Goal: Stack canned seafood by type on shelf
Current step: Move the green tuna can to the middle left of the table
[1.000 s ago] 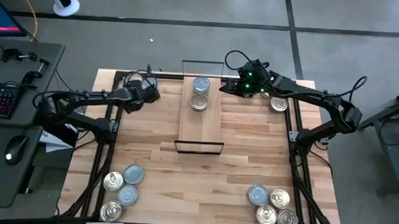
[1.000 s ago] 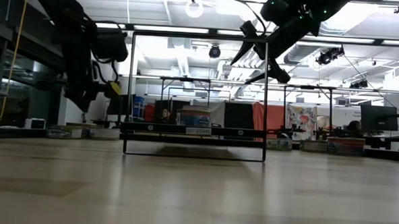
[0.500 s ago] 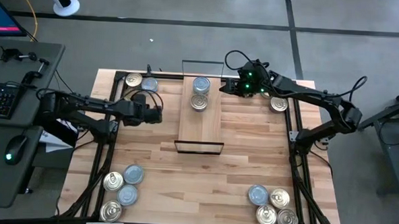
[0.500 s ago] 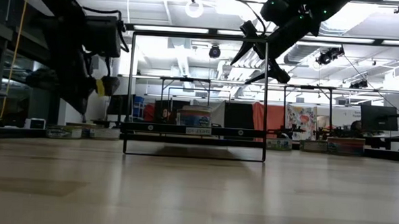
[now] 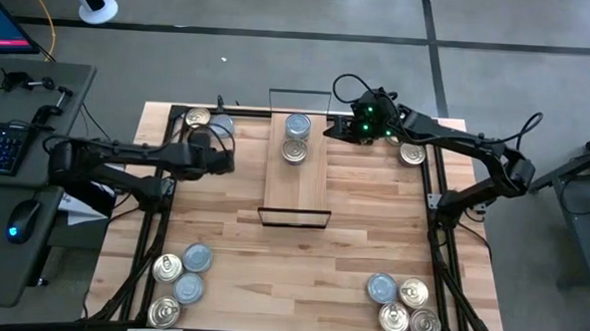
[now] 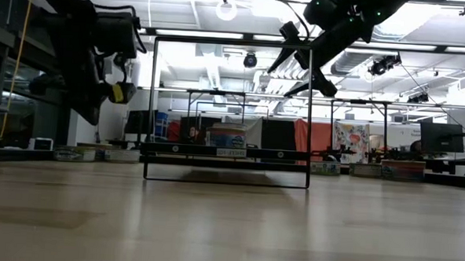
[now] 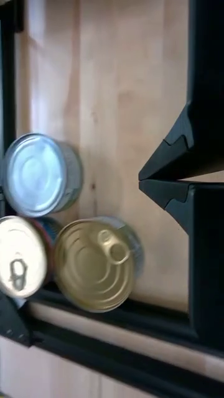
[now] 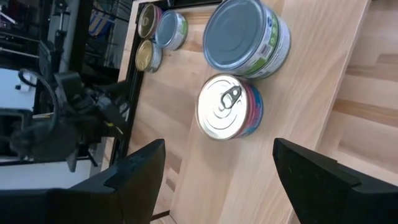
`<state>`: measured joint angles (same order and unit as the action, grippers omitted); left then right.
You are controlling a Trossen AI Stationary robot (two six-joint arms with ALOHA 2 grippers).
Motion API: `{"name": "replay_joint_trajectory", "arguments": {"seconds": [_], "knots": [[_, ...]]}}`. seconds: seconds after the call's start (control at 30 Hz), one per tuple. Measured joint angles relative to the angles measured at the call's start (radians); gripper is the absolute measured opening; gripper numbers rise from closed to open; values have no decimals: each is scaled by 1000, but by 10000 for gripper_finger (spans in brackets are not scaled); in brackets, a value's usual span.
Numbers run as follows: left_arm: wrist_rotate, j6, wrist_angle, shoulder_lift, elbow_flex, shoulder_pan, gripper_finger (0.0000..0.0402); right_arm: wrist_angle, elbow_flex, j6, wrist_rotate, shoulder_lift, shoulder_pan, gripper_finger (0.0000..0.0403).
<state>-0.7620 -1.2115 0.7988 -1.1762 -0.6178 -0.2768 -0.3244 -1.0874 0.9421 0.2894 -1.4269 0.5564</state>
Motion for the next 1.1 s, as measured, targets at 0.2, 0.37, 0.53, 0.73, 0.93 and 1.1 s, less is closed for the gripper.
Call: {"name": "replay_joint_trajectory", "arguments": {"seconds": [0.2, 0.37, 0.53, 0.73, 0.93, 1.1], "knots": [[1, 116, -11, 95, 0, -74, 0, 0, 0, -8, 2, 0, 0, 288], [3, 172, -11, 148, 0, -106, 0, -3, 0, -66, 60, 0, -5, 288], [25, 218, -11, 175, -1, -116, 0, -110, 0, -180, 271, 9, -48, 288], [28, 220, -11, 179, -1, -116, 0, -393, 0, -294, 281, 50, -178, 288], [77, 222, -26, 179, -1, -134, 0, -594, 0, -315, 257, 64, -304, 288], [87, 285, -90, 178, -1, -163, 0, -632, 0, -288, 238, 64, -379, 288]]}}
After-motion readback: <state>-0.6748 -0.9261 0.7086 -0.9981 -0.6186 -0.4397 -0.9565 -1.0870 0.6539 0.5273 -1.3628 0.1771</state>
